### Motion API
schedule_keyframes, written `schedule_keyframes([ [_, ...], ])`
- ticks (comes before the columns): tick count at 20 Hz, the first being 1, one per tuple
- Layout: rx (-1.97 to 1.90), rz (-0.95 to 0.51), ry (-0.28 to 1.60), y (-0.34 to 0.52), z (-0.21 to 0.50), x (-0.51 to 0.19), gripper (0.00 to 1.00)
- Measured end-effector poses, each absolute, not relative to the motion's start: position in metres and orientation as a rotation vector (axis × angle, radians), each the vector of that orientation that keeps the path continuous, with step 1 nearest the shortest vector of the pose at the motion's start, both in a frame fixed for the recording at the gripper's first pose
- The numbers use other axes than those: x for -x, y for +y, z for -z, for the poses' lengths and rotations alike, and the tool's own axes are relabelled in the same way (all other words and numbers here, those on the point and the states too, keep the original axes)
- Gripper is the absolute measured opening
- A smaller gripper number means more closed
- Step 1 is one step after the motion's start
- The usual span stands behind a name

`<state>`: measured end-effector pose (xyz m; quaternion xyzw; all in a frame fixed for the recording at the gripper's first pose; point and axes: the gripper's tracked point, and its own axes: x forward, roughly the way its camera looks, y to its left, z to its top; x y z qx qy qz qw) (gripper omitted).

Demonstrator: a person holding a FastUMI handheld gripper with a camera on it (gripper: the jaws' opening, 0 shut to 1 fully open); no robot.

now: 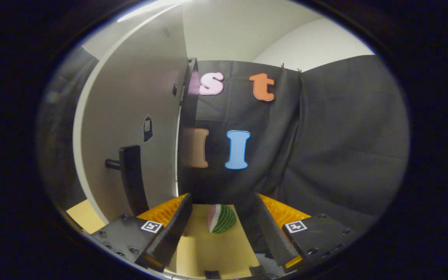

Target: Open the shoe cabinet door, grab the shoes and put them into the shoe cabinet, then close the shoe cabinet door.

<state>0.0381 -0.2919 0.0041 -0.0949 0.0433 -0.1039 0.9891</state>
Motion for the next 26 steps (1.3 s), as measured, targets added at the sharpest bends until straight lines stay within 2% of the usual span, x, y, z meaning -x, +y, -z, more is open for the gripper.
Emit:
schedule_keyframes([
  [1, 0.173, 0.147, 0.098, -0.281, -0.002, -0.045, 0.95],
  [4, 0.149, 0.128, 0.066, -0.281, -0.006, -0.05, 0.87],
  [9, 0.122, 0.067, 0.06, -0.278, -0.015, -0.057, 0.97],
  [14, 0.116, 0.066, 0.078, -0.277, -0.009, -0.055, 0.97],
  [17, 0.137, 0.071, 0.068, -0.27, -0.009, -0.056, 0.93],
  [26, 0.105, 0.027, 0.081, -0.179, 0.005, -0.055, 0.92],
])
